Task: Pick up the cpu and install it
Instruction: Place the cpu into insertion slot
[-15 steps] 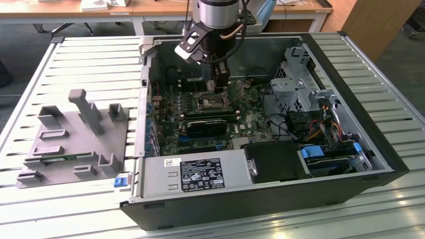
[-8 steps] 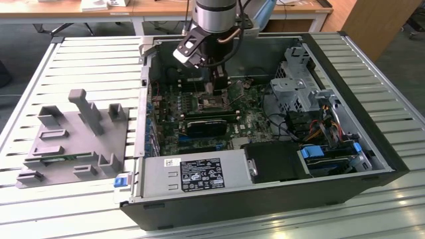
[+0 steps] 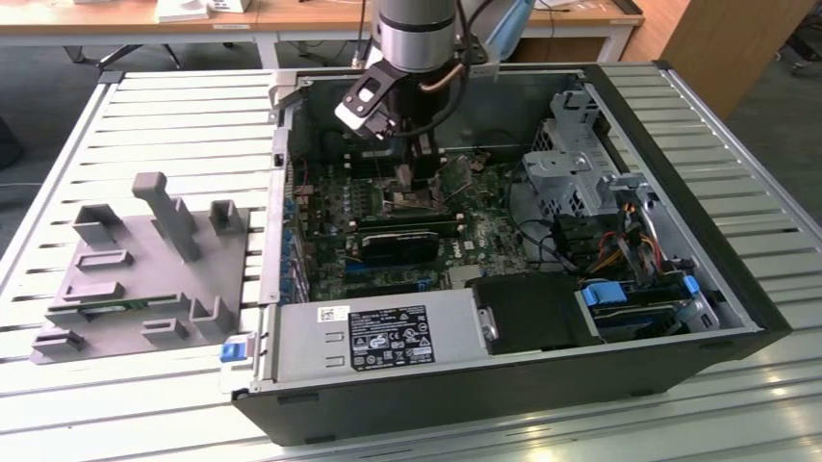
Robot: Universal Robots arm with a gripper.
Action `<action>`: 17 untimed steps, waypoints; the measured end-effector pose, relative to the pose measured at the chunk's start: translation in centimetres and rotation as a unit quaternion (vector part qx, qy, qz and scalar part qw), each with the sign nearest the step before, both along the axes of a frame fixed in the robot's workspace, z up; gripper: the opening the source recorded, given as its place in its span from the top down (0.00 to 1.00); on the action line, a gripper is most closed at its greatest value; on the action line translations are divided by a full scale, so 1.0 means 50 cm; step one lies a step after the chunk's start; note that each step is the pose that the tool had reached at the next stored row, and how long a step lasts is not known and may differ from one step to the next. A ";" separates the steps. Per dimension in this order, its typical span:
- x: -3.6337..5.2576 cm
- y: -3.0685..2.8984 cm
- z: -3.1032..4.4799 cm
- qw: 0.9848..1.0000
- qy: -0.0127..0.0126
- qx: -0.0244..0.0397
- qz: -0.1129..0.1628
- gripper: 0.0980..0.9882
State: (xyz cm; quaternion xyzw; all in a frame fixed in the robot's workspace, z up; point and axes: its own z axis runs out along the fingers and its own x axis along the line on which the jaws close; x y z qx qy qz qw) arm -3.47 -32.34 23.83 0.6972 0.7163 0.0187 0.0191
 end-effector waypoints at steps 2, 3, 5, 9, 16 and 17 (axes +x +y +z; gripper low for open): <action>0.000 0.000 -0.003 1.000 0.000 0.000 0.000 0.52; 0.000 0.000 -0.004 1.000 0.000 0.000 0.000 0.52; 0.000 0.000 -0.006 1.000 0.000 0.000 0.000 0.52; 0.000 0.000 -0.009 1.000 0.000 0.000 0.000 0.52; 0.000 0.000 -0.014 1.000 0.000 0.000 0.000 0.52; 0.000 0.000 -0.015 1.000 0.000 0.000 0.000 0.52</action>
